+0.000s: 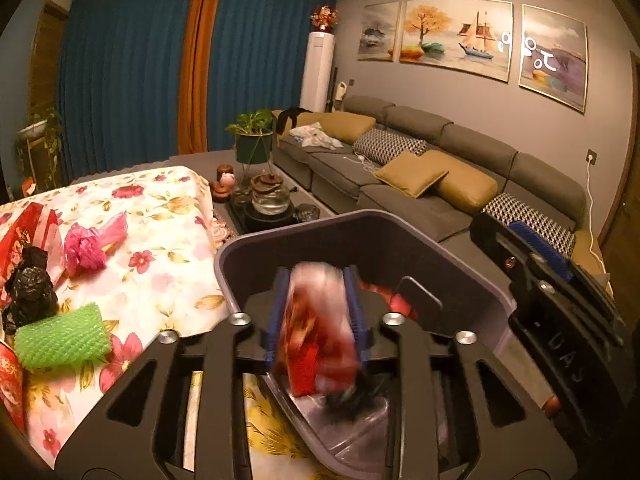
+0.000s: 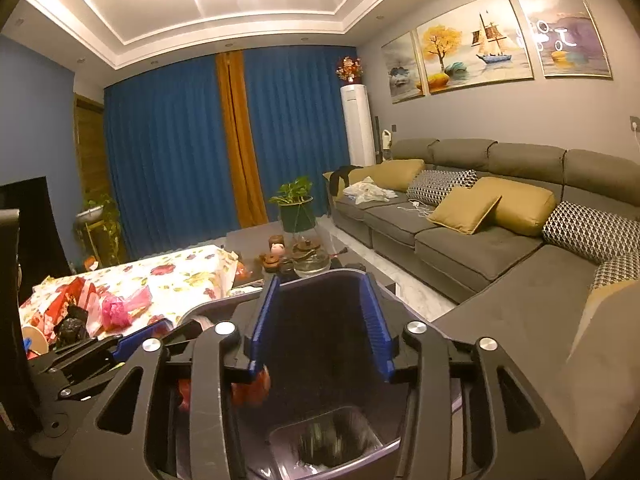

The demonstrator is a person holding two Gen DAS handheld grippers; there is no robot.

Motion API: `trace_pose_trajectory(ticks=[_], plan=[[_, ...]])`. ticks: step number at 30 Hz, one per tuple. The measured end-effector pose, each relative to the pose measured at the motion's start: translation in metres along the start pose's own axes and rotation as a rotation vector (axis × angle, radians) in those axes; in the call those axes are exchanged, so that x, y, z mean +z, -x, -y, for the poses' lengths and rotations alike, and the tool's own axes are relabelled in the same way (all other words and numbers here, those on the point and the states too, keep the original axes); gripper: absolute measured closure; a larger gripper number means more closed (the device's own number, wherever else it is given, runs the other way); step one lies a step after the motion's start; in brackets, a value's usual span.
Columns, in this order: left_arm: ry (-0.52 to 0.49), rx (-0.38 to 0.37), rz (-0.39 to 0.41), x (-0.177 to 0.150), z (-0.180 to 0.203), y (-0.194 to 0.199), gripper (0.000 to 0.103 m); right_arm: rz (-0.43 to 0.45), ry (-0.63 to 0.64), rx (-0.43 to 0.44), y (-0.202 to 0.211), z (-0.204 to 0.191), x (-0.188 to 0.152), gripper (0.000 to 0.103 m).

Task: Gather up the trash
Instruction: 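Open both tools over the grey bin to drop the bags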

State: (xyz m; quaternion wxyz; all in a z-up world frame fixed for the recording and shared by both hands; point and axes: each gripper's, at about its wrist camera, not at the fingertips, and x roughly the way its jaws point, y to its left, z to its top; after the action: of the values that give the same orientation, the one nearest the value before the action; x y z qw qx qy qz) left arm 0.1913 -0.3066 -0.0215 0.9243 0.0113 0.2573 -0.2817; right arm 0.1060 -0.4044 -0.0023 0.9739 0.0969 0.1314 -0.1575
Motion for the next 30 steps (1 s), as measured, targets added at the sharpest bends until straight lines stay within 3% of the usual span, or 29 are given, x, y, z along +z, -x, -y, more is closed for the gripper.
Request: trace_pose_trajectory(ticks=[9,15,24,30], plan=[[-0.013,0.011,0.004,-0.001,0.000,0.006,0.041,-0.003,-0.037,-0.017,0.004,0.008,-0.001,0.051],[-0.010,0.035,0.023,-0.003,-0.008,0.017,0.033,-0.004,-0.037,-0.018,0.010,0.006,-0.004,0.045],[0.013,0.132,0.048,-0.008,-0.033,0.052,0.029,0.003,-0.027,0.020,0.028,-0.012,-0.005,0.031],[0.034,0.214,0.064,-0.017,-0.060,0.083,0.029,-0.012,-0.001,0.069,0.038,-0.036,-0.008,0.029]])
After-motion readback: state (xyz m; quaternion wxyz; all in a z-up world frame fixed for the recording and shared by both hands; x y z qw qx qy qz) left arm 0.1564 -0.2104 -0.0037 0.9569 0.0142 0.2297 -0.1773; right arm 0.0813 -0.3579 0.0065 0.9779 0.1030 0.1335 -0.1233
